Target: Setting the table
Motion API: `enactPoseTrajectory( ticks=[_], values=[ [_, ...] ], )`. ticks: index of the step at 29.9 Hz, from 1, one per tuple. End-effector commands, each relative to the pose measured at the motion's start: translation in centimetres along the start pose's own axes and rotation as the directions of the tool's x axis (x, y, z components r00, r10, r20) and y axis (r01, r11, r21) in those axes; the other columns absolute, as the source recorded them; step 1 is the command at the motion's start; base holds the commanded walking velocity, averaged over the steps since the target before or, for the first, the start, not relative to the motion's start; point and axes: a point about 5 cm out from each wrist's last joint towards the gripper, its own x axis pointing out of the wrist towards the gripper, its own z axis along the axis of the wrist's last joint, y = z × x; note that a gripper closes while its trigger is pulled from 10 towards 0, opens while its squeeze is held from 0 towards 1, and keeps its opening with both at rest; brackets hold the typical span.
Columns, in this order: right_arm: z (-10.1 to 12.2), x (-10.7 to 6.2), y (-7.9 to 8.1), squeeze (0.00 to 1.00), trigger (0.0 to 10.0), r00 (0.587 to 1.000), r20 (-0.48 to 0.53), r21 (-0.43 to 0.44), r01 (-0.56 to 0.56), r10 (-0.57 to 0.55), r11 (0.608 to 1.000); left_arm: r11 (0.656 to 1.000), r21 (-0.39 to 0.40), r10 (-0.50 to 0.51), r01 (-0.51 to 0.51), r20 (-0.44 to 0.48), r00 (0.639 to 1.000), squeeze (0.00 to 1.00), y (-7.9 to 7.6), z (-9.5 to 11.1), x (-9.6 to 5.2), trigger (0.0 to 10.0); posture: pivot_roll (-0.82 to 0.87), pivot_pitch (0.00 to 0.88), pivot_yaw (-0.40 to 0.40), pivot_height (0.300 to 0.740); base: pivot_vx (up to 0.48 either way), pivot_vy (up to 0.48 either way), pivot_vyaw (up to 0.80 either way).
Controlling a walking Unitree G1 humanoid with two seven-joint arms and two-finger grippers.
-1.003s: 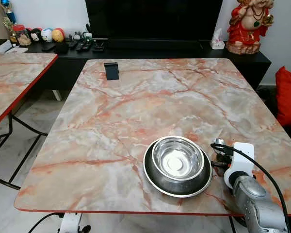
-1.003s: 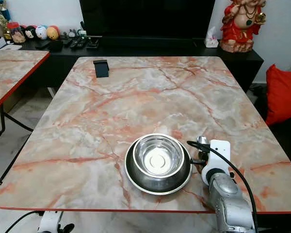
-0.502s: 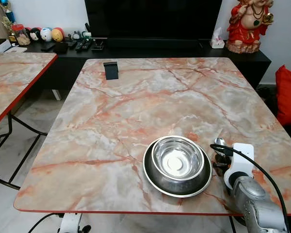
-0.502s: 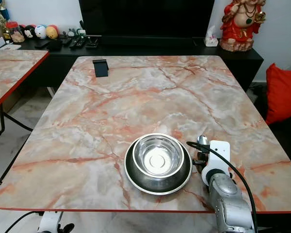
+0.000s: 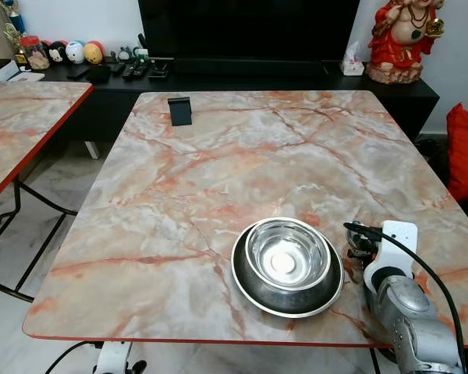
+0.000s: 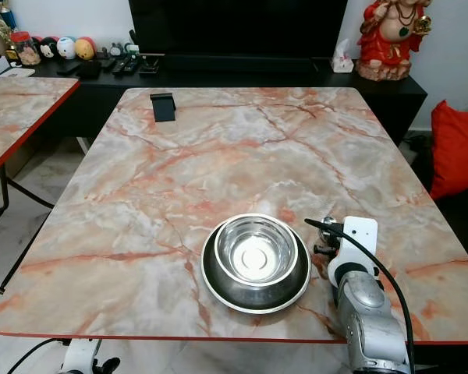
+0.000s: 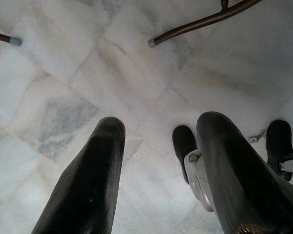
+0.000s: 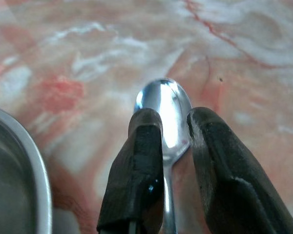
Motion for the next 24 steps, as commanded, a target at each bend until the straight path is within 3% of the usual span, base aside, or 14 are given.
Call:
enactPoseTrajectory(
  ticks=[1, 7, 12, 15, 24],
  values=[
    [1.3, 0.0, 0.2, 0.0, 10.0, 0.998, 0.065, 0.011, -0.005, 0.004, 1.0, 1.0, 0.024, -0.001, 0.001, -0.019, 1.0, 0.0, 0.2, -0.3, -0.1, 10.0, -0.02, 0.0, 0.007, 0.74, 0.0, 0.0, 0.0],
    [2.8, -0.2, 0.4, 0.0, 10.0, 0.983, 0.182, -0.013, 0.009, -0.007, 1.0, 1.0, 0.025, -0.002, 0.002, -0.018, 1.0, 0.0, 0.2, -0.4, -0.1, 10.0, -0.02, 0.0, 0.008, 0.74, 0.0, 0.0, 0.0],
    [5.3, -1.0, 0.1, 0.0, 10.0, 0.925, 0.373, -0.021, 0.09, -0.076, 0.996, 1.0, 0.025, 0.001, 0.0, -0.015, 1.0, 0.0, 0.2, -0.4, -0.1, 10.0, -0.02, 0.0, 0.007, 0.74, 0.0, 0.0, 0.0],
    [6.9, -3.1, 0.7, 0.0, 10.0, 0.844, 0.534, -0.068, 0.105, -0.053, 0.992, 1.0, 0.03, 0.003, -0.002, -0.018, 1.0, 0.0, 0.3, -0.7, -0.2, 10.0, -0.03, 0.0, 0.008, 0.74, 0.0, 0.0, 0.0],
    [6.1, -4.2, 1.0, 0.0, 10.0, 0.822, 0.567, -0.053, 0.094, -0.047, 0.994, 1.0, 0.024, 0.003, -0.003, -0.015, 1.0, 0.0, 0.2, -1.0, -0.3, 10.0, -0.03, 0.0, -0.005, 0.74, 0.0, 0.0, 0.0]
  ],
)
